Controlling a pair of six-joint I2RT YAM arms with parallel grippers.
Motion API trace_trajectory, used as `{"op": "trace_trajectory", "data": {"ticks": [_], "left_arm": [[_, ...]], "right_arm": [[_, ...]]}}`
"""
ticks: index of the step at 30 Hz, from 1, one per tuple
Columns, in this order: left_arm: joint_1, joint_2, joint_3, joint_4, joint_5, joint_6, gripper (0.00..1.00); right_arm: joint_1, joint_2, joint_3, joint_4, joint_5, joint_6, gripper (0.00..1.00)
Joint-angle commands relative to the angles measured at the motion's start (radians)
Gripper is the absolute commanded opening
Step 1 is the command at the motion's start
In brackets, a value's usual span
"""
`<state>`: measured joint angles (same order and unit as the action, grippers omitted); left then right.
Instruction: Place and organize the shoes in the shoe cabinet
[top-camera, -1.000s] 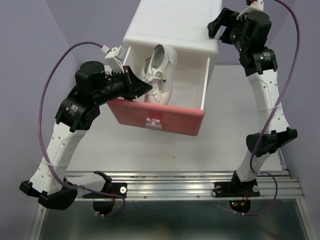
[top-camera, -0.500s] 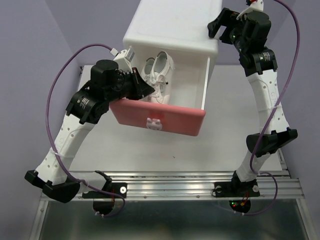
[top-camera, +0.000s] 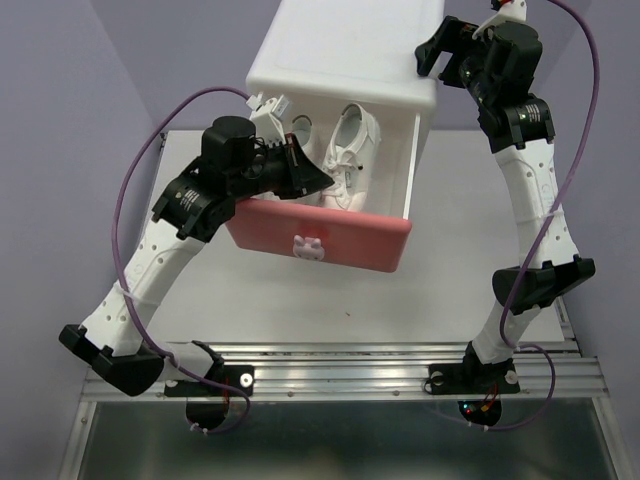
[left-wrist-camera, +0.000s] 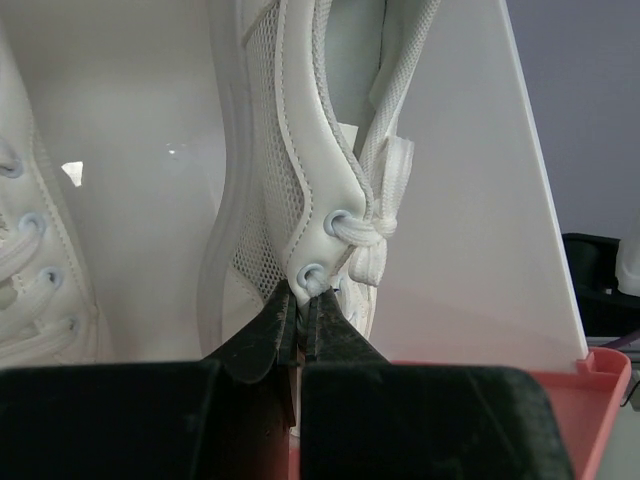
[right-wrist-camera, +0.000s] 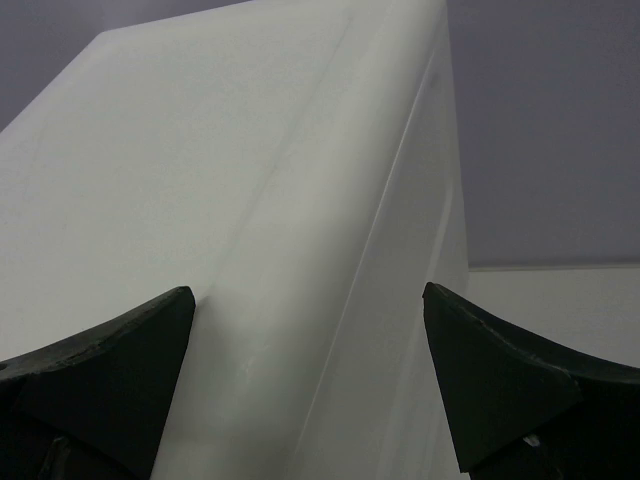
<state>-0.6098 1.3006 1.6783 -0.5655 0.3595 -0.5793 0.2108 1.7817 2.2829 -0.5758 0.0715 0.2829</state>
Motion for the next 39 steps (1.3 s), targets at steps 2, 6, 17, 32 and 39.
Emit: {"op": "trace_trajectory", "data": {"ticks": [2,6,17,32,39], "left_arm": [[-0.008,-0.046,0.064,0.116,0.029,-0.031,0.0],[-0.007,-0.012,0.099,0.07,-0.014,-0.03,0.0],[-0.007,0.035,0.129,0.09,-0.045,-0.051,0.0],[-0.007,0.051,0.07,-0.112,-0.289,-0.102,0.0],[-0.008,0.107,0.145,-0.241,-0.326,-0.082,0.0]], "right_arm": [[-0.005,0.093,-0.094,-0.398,0.044,-0.146,1.0],[-0.005,0.079,-0.118,-0.391,0.044,-0.143,1.0],[-0.005,0.068,-0.142,-0.395,0.054,-0.143,1.0],[-0.005,0.078,-0.132,-0.404,0.079,-0.175,1.0],[-0.005,0.091,-0.125,-0.394,0.082,-0.174,1.0]]}}
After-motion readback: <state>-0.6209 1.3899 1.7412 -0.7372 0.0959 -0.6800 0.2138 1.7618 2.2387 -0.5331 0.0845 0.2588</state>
